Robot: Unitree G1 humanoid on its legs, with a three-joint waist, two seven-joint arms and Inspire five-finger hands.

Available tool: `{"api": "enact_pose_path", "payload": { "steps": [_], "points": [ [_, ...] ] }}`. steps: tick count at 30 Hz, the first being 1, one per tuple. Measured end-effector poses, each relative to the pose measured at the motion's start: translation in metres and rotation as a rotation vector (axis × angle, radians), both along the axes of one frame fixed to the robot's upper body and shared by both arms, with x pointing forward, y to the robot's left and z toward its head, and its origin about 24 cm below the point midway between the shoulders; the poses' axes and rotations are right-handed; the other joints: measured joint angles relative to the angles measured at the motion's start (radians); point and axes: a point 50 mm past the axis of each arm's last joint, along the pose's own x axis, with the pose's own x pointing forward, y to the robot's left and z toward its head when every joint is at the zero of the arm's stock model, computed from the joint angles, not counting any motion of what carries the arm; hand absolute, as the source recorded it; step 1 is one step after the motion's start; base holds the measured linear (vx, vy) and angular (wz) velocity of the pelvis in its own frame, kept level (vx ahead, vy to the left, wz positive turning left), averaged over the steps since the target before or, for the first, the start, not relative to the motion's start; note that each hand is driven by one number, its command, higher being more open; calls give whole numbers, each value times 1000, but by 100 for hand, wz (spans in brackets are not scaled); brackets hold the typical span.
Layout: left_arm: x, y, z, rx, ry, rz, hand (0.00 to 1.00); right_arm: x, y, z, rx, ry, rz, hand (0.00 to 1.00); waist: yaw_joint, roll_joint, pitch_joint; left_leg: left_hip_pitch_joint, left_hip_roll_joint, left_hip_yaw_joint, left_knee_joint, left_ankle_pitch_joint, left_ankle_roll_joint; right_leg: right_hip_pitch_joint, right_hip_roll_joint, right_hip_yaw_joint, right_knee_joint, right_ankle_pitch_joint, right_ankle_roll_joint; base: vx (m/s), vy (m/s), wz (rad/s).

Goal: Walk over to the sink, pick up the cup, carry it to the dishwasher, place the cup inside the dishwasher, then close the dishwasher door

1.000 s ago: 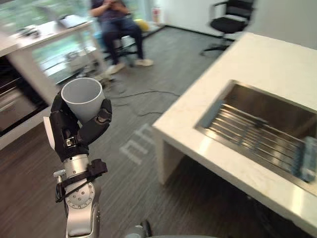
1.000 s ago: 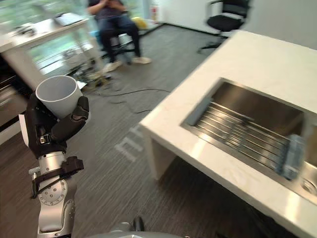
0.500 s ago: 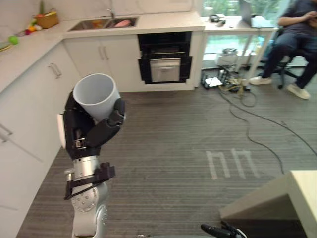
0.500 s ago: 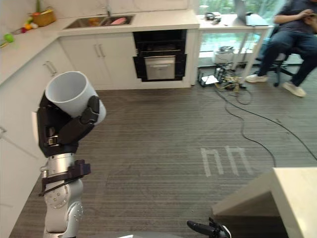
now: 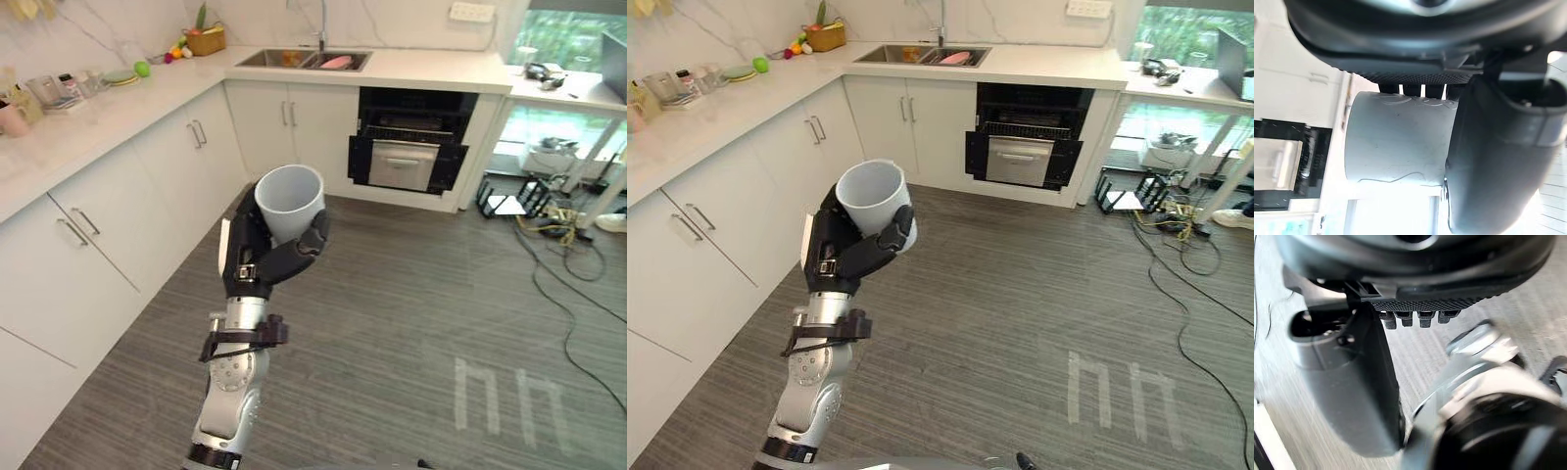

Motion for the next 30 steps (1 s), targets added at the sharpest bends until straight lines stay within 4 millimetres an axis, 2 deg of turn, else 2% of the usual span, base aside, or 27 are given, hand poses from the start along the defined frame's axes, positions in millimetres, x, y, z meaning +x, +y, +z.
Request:
{"api": "enact_pose_path", "payload": {
  "steps": [1, 7, 10, 15, 19, 22, 30],
  "points": [
    [-1, 22, -9, 66, 38, 59, 0, -8, 22, -6, 63, 9, 25, 100, 1, -82, -42, -24, -45, -7, 3, -14, 28, 33, -28, 38, -121, 66, 11, 56, -29, -3],
    [0, 27, -9, 77, 41, 73, 0, -11, 22, -6, 71, 14, 25, 100, -6, -81, -48, -10, -40, 6, 1, -25, 30, 31, -13, 63, -133, 67, 11, -1, -5, -12],
    [0, 27, -9, 32, 44, 75, 0, -21, 26, -6, 112, 53, 23, 100, -21, -86, -68, -4, -36, -2, 8, -25, 30, 55, -12, 55, -162, 75, 10, 24, -33, -1],
    [4, 37, 0, -67, 5, 114, 0, -11, 33, -5, 210, 77, 50, 100, -29, -87, -79, 3, -36, -24, 37, -24, 29, 89, -18, 38, -182, 75, 10, 4, -45, 6],
    [-1, 57, 11, -115, -71, 196, 0, 2, 33, -5, 267, 122, 130, 100, -1, -90, -82, 7, -30, -25, 27, -19, 23, 101, -11, 39, -181, 74, 9, -40, -51, 6],
    [-4, 69, 13, -126, -94, 243, 0, 5, 32, -6, 273, 145, 158, 100, 6, -93, -84, -8, -31, -57, 27, -17, 22, 99, -13, 13, -181, 73, 8, -54, -42, 25],
    [-7, 78, 8, -119, -71, 277, 0, 9, 29, -7, 281, 170, 178, 100, 21, -86, -77, -28, -34, -98, 26, -10, 25, 97, -11, -15, -181, 75, 4, -61, -24, 13]
  ]
}}
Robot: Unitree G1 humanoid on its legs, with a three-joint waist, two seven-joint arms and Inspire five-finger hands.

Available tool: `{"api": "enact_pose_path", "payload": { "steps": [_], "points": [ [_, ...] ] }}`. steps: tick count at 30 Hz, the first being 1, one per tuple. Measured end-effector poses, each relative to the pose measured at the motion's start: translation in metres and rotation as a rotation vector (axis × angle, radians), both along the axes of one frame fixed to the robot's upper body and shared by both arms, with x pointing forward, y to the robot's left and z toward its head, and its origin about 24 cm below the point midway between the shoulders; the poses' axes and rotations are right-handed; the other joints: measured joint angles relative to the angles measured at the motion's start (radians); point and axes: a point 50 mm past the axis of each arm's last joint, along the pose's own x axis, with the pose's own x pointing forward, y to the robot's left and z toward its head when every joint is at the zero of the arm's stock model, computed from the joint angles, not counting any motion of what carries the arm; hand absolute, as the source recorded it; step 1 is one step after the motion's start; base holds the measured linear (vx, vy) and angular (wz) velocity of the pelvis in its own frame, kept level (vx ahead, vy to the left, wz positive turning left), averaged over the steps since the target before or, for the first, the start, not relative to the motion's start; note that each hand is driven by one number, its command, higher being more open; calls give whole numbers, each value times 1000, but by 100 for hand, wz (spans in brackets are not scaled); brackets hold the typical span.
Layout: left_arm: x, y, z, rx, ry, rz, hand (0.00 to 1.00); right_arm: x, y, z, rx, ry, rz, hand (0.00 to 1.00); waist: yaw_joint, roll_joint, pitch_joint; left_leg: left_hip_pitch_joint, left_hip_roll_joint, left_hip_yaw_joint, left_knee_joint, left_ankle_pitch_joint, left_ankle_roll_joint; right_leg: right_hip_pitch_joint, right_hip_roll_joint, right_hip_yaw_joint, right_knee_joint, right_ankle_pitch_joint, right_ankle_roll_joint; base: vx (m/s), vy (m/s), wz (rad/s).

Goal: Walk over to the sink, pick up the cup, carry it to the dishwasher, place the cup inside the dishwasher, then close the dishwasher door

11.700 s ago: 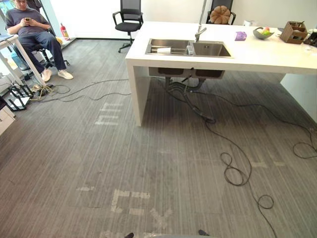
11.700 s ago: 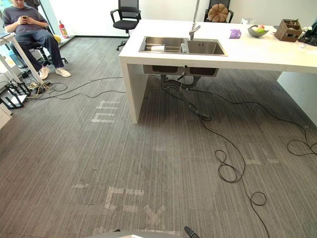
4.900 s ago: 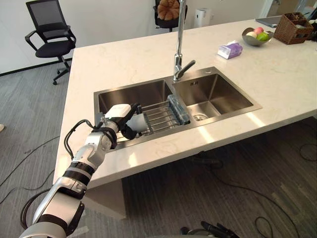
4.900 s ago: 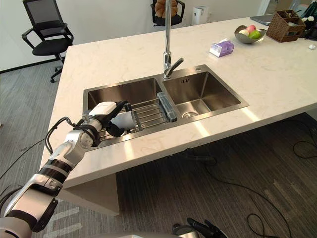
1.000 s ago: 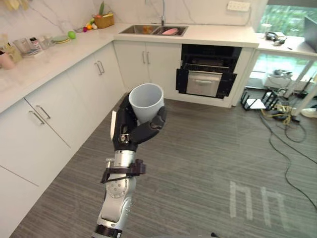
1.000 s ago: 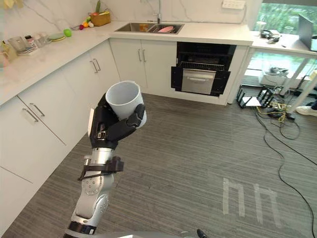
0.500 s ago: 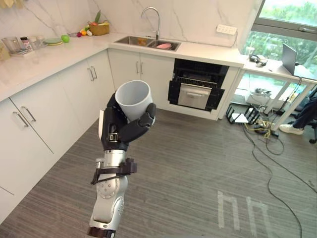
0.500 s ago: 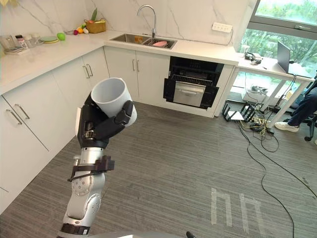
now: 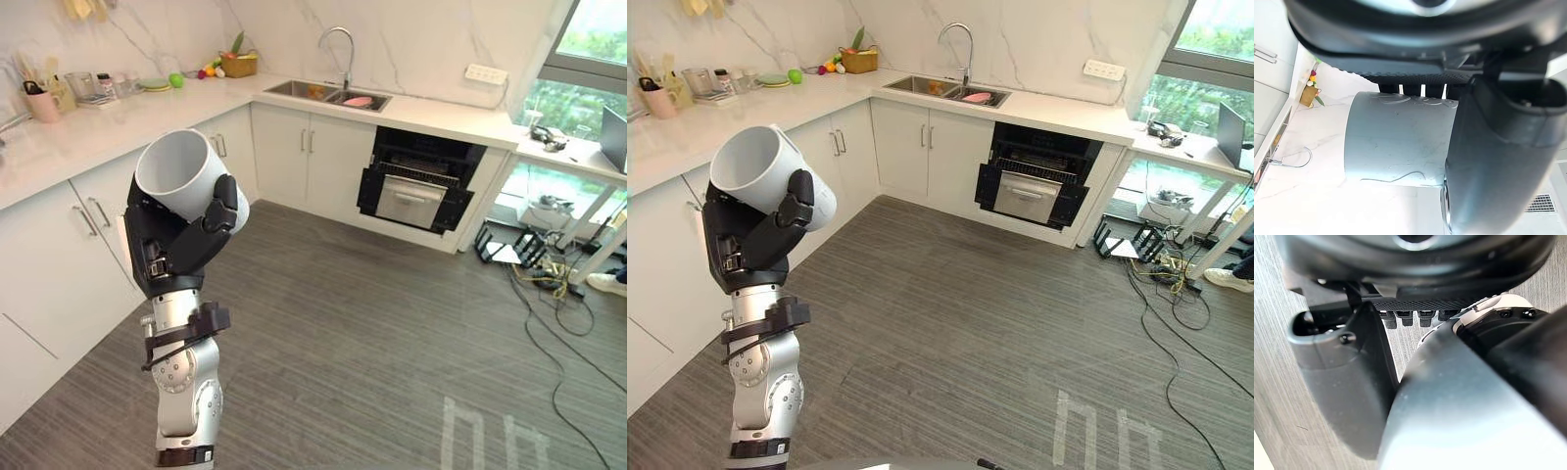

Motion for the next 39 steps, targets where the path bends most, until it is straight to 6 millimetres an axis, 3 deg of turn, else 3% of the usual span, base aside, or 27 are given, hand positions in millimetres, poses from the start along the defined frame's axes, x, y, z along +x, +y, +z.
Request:
{"api": "enact_pose_path", "payload": {
  "steps": [2, 5, 6, 8, 9, 10, 12, 13, 14, 15, 16, 18, 20, 21, 23, 25, 26, 27, 29, 30, 32, 33, 35, 36, 37, 38, 39],
  "points": [
    [-1, 1, -2, 2, 10, 5, 0, 1, -1, 0, 5, 6, -9, 100, 4, 2, 2, -4, 1, -5, 6, -1, 0, 0, 5, -1, 1, -3, -4, -43, -35, 7],
    [-8, 9, -9, 16, 47, 32, 0, 12, -4, 1, 4, -13, 9, 100, 11, 16, 46, -73, 44, -8, 226, -89, -11, 5, 15, 16, 40, -52, -18, -45, -28, -2],
    [-13, 12, -16, 16, 81, 45, 0, 20, -4, 1, 0, -36, 98, 100, 23, 16, 83, -195, 85, -10, 508, -108, -1, 12, 15, 20, 70, -68, -22, -36, -30, -1],
    [-18, 11, -23, 6, 115, 47, 0, 24, -13, 4, -22, -55, 169, 100, 30, 49, 117, -316, 146, -36, 766, -69, 24, 33, 29, 4, 87, -84, -32, 12, -1, 24],
    [-22, 13, -28, 2, 139, 54, 0, 28, -17, 5, -22, -70, 184, 100, 30, 51, 146, -375, 156, -68, 876, -53, 12, 59, 27, -14, 89, -92, -39, 80, 112, 54],
    [-24, 14, -30, 5, 153, 55, 0, 31, -21, 7, -29, -77, 209, 100, 33, 49, 168, -399, 127, -70, 828, -110, 18, 80, 4, -36, 92, -102, -30, 95, 133, 55],
    [-25, 17, -30, 11, 154, 62, 0, 39, -28, 9, -40, -81, 245, 100, 36, 46, 195, -417, 60, -53, 614, -125, 20, 101, -43, -62, 92, -116, -10, 122, 150, 43],
    [-27, 21, -31, 16, 159, 78, 0, 40, -32, 10, -50, -66, 273, 100, 42, 47, 196, -415, 31, -64, 421, -88, 6, 112, -67, -64, 85, -126, 5, 146, 169, 21],
    [-29, 22, -32, 19, 161, 88, 0, 39, -33, 10, -52, -60, 294, 100, 51, 54, 194, -414, 32, -82, 339, -64, -8, 125, -67, -61, 70, -132, 15, 261, 259, 8],
    [-32, 23, -35, 45, 174, 112, 0, 33, -38, 10, -53, -40, 320, 100, 65, 61, 197, -414, 30, -86, 339, 9, -22, 172, -71, -37, 40, -153, 38, 332, 307, 3],
    [-35, 24, -38, 58, 193, 123, 0, 34, -37, 10, -55, -37, 346, 100, 72, 56, 192, -411, 2, -86, 370, 9, -18, 186, -96, -26, 48, -171, 54, 371, 318, 1],
    [-37, 24, -42, 57, 213, 129, 0, 33, -37, 9, -55, -17, 397, 100, 80, 30, 187, -409, -43, -74, 414, -10, 14, 200, -149, -26, 83, -208, 89, 288, 196, 9],
    [-37, 22, -43, 58, 218, 116, 0, 31, -37, 8, -54, 12, 424, 100, 81, 12, 168, -405, -91, -65, 475, -58, 93, 219, -198, -14, 159, -227, 106, 443, 226, 33],
    [-36, 21, -42, 65, 214, 105, 0, 31, -38, 8, -57, 27, 432, 100, 84, 7, 157, -377, -113, -65, 478, -82, 127, 215, -219, -11, 218, -211, 124, 414, 199, 26],
    [-34, 17, -37, 87, 190, 64, 0, 26, -37, 7, -52, 52, 419, 100, 92, -7, 126, -336, -143, -66, 450, -107, 140, 192, -250, -16, 325, -178, 145, 404, 155, 19],
    [-30, 10, -30, 112, 160, 11, 0, 29, -36, 7, -75, 51, 403, 100, 94, -15, 119, -255, -170, -65, 372, -109, 142, 112, -299, -26, 532, -109, 144, 350, 116, 1],
    [-30, 5, -25, 127, 144, -19, 0, 32, -37, 8, -91, 44, 402, 100, 91, -18, 122, -197, -185, -67, 314, -112, 147, 56, -330, -30, 663, -39, 129, 371, 123, -5],
    [-28, -5, -17, 147, 105, -76, 0, 34, -37, 8, -95, 26, 372, 100, 72, -16, 122, -112, -191, -86, 234, -104, 153, -49, -321, -10, 900, -50, 111, 377, 110, 0],
    [-22, -16, -11, 180, 74, -131, 0, 38, -31, 8, -85, -18, 333, 100, 51, -13, 120, -37, -183, -108, 163, -96, 143, -139, -261, -23, 1027, -123, 68, 393, 52, 24],
    [-13, -27, -4, 205, 34, -185, 0, 43, -24, 8, -62, -51, 283, 100, 27, -12, 120, -2, -174, -127, 122, -90, 142, -245, -198, -54, 1025, -207, 57, 409, -7, 35],
    [-4, -36, 2, 215, 6, -223, 0, 55, -15, 9, -41, -105, 239, 100, 5, -4, 127, 20, -161, -143, 100, -92, 134, -346, -135, -74, 907, -253, 34, 491, -51, 37],
    [4, -42, 3, 218, 4, -256, 0, 63, -11, 10, -32, -139, 208, 100, -17, 13, 141, 43, -139, -161, 92, -102, 117, -389, -82, -82, 740, -250, 16, 574, -118, 53],
    [12, -51, -2, 214, 43, -297, 0, 71, -8, 13, -25, -179, 190, 100, -36, 38, 167, 106, -97, -166, 92, -130, 74, -404, -26, -74, 482, -178, -4, 497, -150, 41],
    [11, -56, -7, 209, 66, -320, 0, 72, -6, 14, -20, -176, 208, 100, -34, 38, 174, 150, -83, -153, 94, -156, 42, -393, -1, -36, 315, -84, 6, 531, -177, 17],
    [8, -58, -11, 214, 81, -336, 0, 71, -2, 14, -13, -171, 231, 100, -29, 4, 175, 196, -100, -130, 117, -193, 17, -395, -14, 9, 253, 3, 11, 551, -189, 13],
    [5, -58, -14, 217, 94, -339, 0, 70, 0, 13, -12, -166, 239, 100, -28, -9, 170, 221, -98, -125, 127, -217, 8, -399, -23, 22, 276, 68, -39, 596, -223, 7],
    [-1, -62, -25, 214, 132, -338, 0, 75, -8, 16, -31, -186, 244, 100, -29, 29, 171, 268, -58, -113, 145, -263, -5, -410, 7, 12, 384, 89, -78, 571, -233, 1]
  ]
}}
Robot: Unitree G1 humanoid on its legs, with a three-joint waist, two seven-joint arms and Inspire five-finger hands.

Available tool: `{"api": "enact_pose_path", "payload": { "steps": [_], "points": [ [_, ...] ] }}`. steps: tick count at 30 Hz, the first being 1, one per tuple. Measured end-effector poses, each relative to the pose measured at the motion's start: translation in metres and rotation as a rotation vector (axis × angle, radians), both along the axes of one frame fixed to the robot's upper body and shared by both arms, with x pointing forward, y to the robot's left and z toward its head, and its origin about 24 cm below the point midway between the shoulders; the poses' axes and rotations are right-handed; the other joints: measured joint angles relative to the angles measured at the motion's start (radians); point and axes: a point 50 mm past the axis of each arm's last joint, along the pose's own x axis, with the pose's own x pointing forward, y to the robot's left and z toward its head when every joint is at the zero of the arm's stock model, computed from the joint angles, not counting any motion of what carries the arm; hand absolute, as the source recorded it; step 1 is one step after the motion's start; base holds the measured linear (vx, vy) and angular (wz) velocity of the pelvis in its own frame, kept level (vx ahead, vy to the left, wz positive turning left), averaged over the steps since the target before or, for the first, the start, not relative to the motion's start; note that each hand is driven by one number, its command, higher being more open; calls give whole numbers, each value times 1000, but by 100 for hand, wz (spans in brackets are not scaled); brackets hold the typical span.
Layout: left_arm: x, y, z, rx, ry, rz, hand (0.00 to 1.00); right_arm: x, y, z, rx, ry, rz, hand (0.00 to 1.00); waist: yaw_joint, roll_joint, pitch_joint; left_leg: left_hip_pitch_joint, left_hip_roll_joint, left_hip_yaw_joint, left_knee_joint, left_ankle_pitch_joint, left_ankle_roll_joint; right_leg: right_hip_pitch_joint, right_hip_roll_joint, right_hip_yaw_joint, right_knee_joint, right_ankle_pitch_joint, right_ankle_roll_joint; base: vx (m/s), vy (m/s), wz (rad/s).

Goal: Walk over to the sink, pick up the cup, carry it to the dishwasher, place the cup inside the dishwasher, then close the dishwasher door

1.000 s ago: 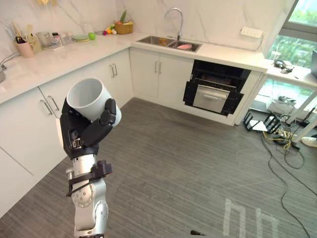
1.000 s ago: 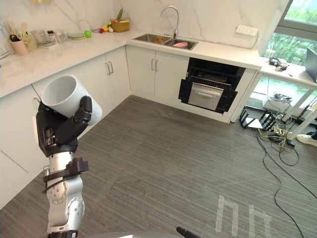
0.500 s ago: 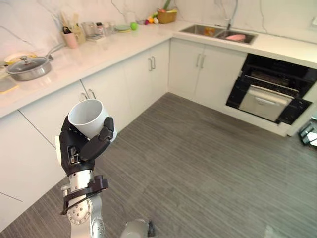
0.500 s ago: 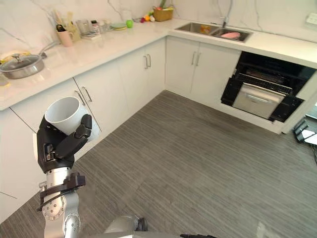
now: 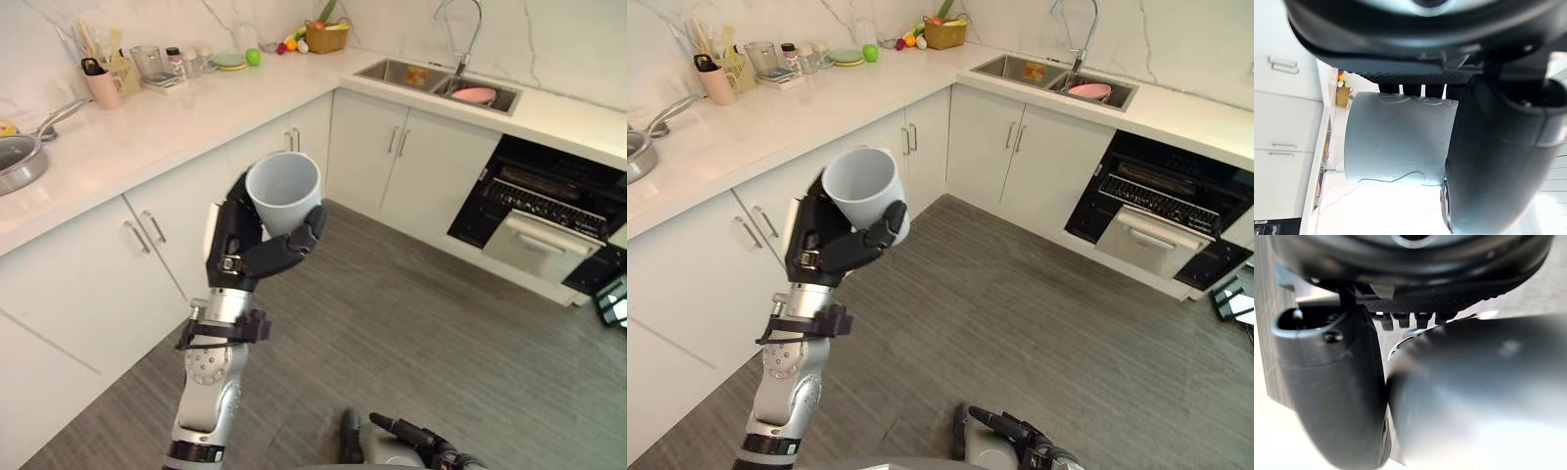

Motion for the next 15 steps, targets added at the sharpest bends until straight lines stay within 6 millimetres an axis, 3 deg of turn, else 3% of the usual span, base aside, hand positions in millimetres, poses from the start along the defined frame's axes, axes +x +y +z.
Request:
{"api": "enact_pose_path", "payload": {
  "steps": [1, 4, 5, 6, 7, 8, 9, 11, 12, 13, 14, 15],
  "points": [
    [-3, -6, -6, 13, 25, -6, 0, 6, -5, 3, -36, -15, 62, 100, 6, 37, -10, -14, 40, 10, 51, -3, -6, -8, 28, -16, 40, -58, -14, 545, -245, -3],
    [-5, -11, -6, 45, 11, -25, 0, 13, 1, 5, -37, -11, 86, 100, 13, 42, -5, -87, 96, 12, 265, 59, -21, 21, 74, -25, 51, -136, -46, 509, -317, -19],
    [-5, -12, -5, 38, 9, -26, 0, 15, 2, 7, -34, -15, 85, 100, 16, 51, 10, -159, 140, 5, 480, 144, -37, 79, 107, -24, 19, -155, -58, 444, -215, -43],
    [-6, -14, -5, 29, 7, -34, 0, 14, 2, 8, -44, -18, 87, 100, 25, 58, 15, -256, 176, -23, 687, 292, -54, 132, 137, -16, -20, -163, -70, 529, -235, -45],
    [-6, -16, -5, 25, 3, -42, 0, 13, 2, 9, -55, -20, 87, 100, 32, 62, 17, -332, 191, -40, 820, 343, -65, 163, 153, -8, -44, -167, -75, 416, -130, -33],
    [-6, -19, -4, 21, -6, -60, 0, 12, 2, 10, -77, -25, 81, 100, 36, 64, 21, -463, 210, -55, 1007, 319, -58, 218, 171, 0, -87, -172, -83, 405, -103, -17],
    [-7, -20, -4, 27, -9, -79, 0, 12, 0, 9, -102, -27, 59, 100, 43, 57, 26, -564, 211, -47, 1071, 270, -43, 278, 179, 10, -140, -174, -85, 391, -104, -12],
    [-8, -18, -4, 32, -18, -97, 0, 7, -2, 8, -133, -16, 21, 100, 61, 49, 30, -635, 210, -7, 982, 194, -9, 345, 184, 42, -194, -168, -75, 399, -91, -40],
    [-8, -15, -3, 26, -21, -109, 0, 7, -4, 4, -155, 4, -33, 100, 77, 50, 29, -655, 196, 19, 752, 147, 4, 396, 183, 88, -231, -169, -71, 521, -35, -83],
    [-9, -13, -3, 20, -21, -111, 0, 9, -6, 2, -173, 15, -53, 100, 81, 49, 29, -647, 177, 15, 565, 141, 9, 415, 180, 122, -236, -169, -73, 447, 29, -92],
    [-9, -11, -4, 13, -20, -107, 0, 11, -8, 2, -185, 18, -64, 100, 86, 49, 29, -640, 159, -7, 440, 144, 9, 422, 176, 150, -237, -175, -65, 472, 119, -115],
    [-9, -10, -4, 0, -16, -99, 0, 19, -12, 3, -213, 9, -68, 100, 96, 48, 29, -629, 123, -80, 217, 174, 1, 429, 169, 212, -237, -188, -58, 462, 197, -146]
  ]
}}
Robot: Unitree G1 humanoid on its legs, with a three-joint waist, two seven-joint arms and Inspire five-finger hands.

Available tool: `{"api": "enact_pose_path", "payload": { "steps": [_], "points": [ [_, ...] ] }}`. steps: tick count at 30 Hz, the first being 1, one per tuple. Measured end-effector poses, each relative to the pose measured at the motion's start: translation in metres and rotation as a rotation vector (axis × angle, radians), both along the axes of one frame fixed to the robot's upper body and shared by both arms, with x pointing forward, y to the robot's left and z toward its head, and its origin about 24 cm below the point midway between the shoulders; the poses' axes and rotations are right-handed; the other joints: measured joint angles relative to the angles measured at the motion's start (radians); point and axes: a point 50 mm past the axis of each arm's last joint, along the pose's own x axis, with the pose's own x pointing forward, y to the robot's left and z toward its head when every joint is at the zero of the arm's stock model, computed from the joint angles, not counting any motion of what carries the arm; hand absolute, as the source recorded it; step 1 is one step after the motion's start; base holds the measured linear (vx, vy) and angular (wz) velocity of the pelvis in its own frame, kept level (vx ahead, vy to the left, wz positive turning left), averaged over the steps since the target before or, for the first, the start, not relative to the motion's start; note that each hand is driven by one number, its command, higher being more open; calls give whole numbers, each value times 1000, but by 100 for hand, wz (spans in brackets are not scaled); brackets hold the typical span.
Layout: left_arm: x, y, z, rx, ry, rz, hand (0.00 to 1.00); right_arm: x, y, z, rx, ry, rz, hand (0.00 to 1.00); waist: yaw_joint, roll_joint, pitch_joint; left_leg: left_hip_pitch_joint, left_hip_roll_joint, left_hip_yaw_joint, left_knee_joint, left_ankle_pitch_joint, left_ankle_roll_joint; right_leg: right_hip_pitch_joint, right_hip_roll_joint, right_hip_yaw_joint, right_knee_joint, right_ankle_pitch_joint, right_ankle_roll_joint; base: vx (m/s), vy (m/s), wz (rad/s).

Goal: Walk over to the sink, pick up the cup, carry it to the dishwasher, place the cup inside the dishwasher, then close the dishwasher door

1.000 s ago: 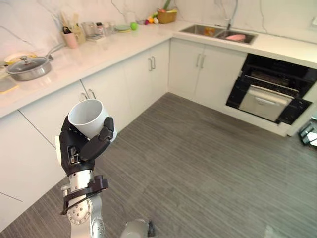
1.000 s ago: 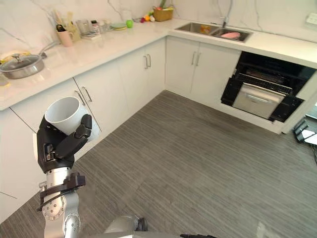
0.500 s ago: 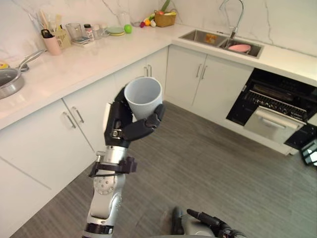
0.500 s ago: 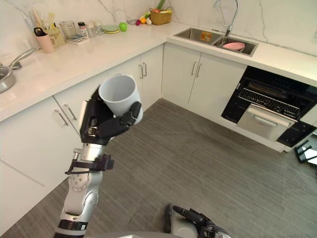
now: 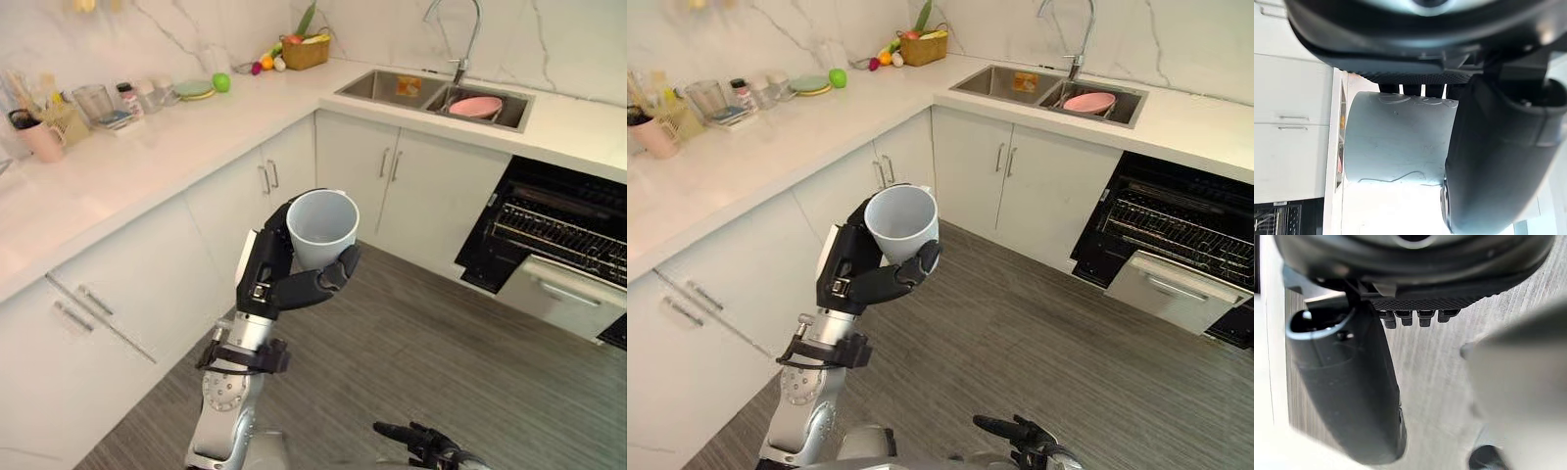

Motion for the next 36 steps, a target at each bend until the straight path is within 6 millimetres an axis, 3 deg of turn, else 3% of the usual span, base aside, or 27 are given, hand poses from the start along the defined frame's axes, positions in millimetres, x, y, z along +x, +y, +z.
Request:
{"api": "enact_pose_path", "payload": {
  "steps": [1, 2, 3, 4, 6, 8, 9, 10, 12, 14, 16, 17, 18, 19, 20, 21, 24, 26, 27, 28, 29, 30, 31, 32, 33, 35, 36],
  "points": [
    [0, 0, -2, -6, 14, 14, 0, 6, -4, 2, -32, -18, -3, 100, 7, -2, -1, 9, -32, -71, -119, 76, -15, 1, -12, 58, 9, -21, 15, 462, 225, -149],
    [-1, -1, -4, -10, 24, 19, 0, 8, -7, 3, -49, -25, -6, 100, 7, -2, -1, 19, -47, -98, -150, 111, -27, 1, -18, 87, 22, -37, 26, 449, 265, -144],
    [-3, -4, -8, -10, 45, 23, 0, 8, -12, 4, -80, -35, -23, 100, 5, 2, -7, 46, -70, -115, -162, 201, -9, 3, -29, 141, 60, -82, 47, 457, 298, -106],
    [-3, -4, -12, 1, 57, 19, 0, 6, -11, 2, -88, -31, -51, 100, -16, -27, -15, 60, -101, -87, -125, 182, 23, 3, -70, 165, 101, -123, 69, 454, 298, -79],
    [-3, -7, -17, 10, 78, 1, 0, -6, -14, -1, -104, 0, -109, 100, -46, -49, -25, 73, -135, -68, -79, 115, 52, 5, -104, 165, 158, -144, 103, 428, 290, -23],
    [-4, -8, -18, 14, 84, -23, 0, -24, -14, -6, -125, 38, -178, 100, -44, -55, -31, 123, -149, -37, -86, 61, 72, -23, -115, 155, 289, -147, 108, 437, 302, -37],
    [-4, -8, -16, 10, 81, -36, 0, -33, -9, -9, -122, 49, -220, 100, -33, -66, -31, 171, -160, -5, -106, 26, 84, -116, -127, 122, 507, -137, 137, 347, 242, -70],
    [-4, -5, -15, 0, 79, -35, 0, -39, -2, -11, -117, 59, -238, 100, -35, -87, -28, 238, -177, 32, -145, 5, 100, -236, -178, 50, 761, -61, 191, 213, 150, -77],
    [-4, -7, -16, -2, 90, -32, 0, -46, 2, -12, -117, 61, -249, 100, -53, -81, -37, 323, -177, 75, -191, -18, 123, -366, -257, -94, 955, -53, 109, 242, 151, -63],
    [-3, -8, -13, 1, 83, -23, 0, -31, -2, -4, -157, -24, -235, 100, -94, -59, -62, 359, -152, 107, -212, -26, 115, -451, -273, -205, 909, -83, 104, 357, 163, -48],
    [3, -12, -7, 16, 60, -39, 0, -9, 1, 7, -196, -122, -214, 100, -120, -57, -59, 391, -123, 132, -238, -31, 106, -474, -238, -329, 699, -94, 111, 411, 85, -48],
    [5, -12, -3, 18, 47, -41, 0, 6, 2, 17, -225, -194, -223, 100, -120, -65, -63, 406, -115, 163, -241, -42, 87, -461, -203, -414, 509, -77, 96, 474, 26, -79],
    [7, -9, -2, 15, 42, -27, 0, 21, 3, 28, -261, -264, -218, 100, -119, -79, -71, 445, -117, 199, -243, -65, 63, -415, -161, -500, 293, -4, 61, 498, 5, -92],
    [7, -8, -1, 16, 39, -21, 0, 27, 4, 34, -276, -297, -218, 100, -117, -96, -79, 468, -130, 217, -241, -82, 56, -378, -145, -534, 184, 76, 35, 564, -29, -88],
    [7, -6, 1, 12, 33, -13, 0, 35, 3, 45, -309, -351, -214, 100, -117, -116, -86, 498, -156, 237, -221, -128, 46, -330, -138, -569, 84, 140, -134, 511, -13, -84],
    [8, -8, 1, -17, 46, -3, 0, 54, -4, 60, -360, -428, -213, 100, -118, -61, -78, 496, -119, 257, -183, -175, 49, -315, -89, -546, 72, 142, -123, 464, 3, -83],
    [9, -14, 1, -24, 47, -33, 0, 82, -9, 95, -451, -586, -212, 100, -117, -54, -53, 488, -98, 269, -182, -160, 54, -295, -73, -504, 92, 105, -105, 235, 22, -49],
    [6, -12, -3, -14, 59, -37, 0, 86, -13, 110, -518, -643, -214, 100, -119, -46, -49, 517, -88, 268, -121, -166, 56, -268, -70, -493, 132, 45, -73, 112, 15, -16],
    [3, -10, -6, -13, 74, -32, 0, 86, -16, 114, -545, -657, -211, 100, -118, -52, -47, 481, -68, 277, 42, -166, 61, -228, -64, -484, 110, 31, -60, 53, -40, -24],
    [0, -8, -9, -27, 83, -12, 0, 81, -20, 118, -570, -669, -207, 100, -104, -34, -43, 399, -14, 291, 282, -117, 96, -164, -27, -475, 29, 12, -22, 83, -71, -37],
    [-2, -7, -11, -40, 92, 0, 0, 76, -22, 120, -584, -677, -207, 100, -92, 4, -46, 351, 36, 284, 381, -65, 120, -121, -7, -474, 1, -18, 14, 112, -66, -52],
    [-6, -4, -12, -86, 89, 33, 0, 66, -28, 128, -619, -753, -204, 100, -81, 30, -46, 230, 107, 264, 612, 54, 144, -127, -10, -464, 130, -82, -28, 286, 17, -49],
    [-9, 4, -9, -121, 53, 72, 0, 58, -33, 134, -665, -832, -197, 100, -75, 29, -32, 134, 103, 212, 769, 59, 115, -90, -42, -429, 141, -78, -50, 285, 69, -47],
    [-9, 7, -10, -136, 55, 92, 0, 56, -38, 137, -693, -853, -201, 100, -80, 49, -21, 97, 115, 175, 805, 42, 105, -71, -28, -422, 144, -86, -53, 338, 116, -56],
    [-10, 16, -13, -130, 64, 126, 0, 54, -43, 139, -726, -872, -201, 100, -75, 53, -20, 39, 116, 157, 791, -7, 98, -53, -23, -387, 142, -98, -57, 262, 87, -79],
    [-11, 26, -14, -118, 68, 149, 0, 56, -48, 148, -746, -924, -180, 100, -59, 24, -21, -14, 85, 169, 571, -78, 95, -36, -46, -323, 120, -99, -59, 264, 57, -98],
    [-13, 30, -16, -122, 77, 168, 0, 62, -51, 158, -756, -976, -139, 100, -57, 5, -23, -10, 42, 152, 309, -76, 82, -34, -70, -278, 115, -94, -54, 219, 55, -85]
  ]
}}
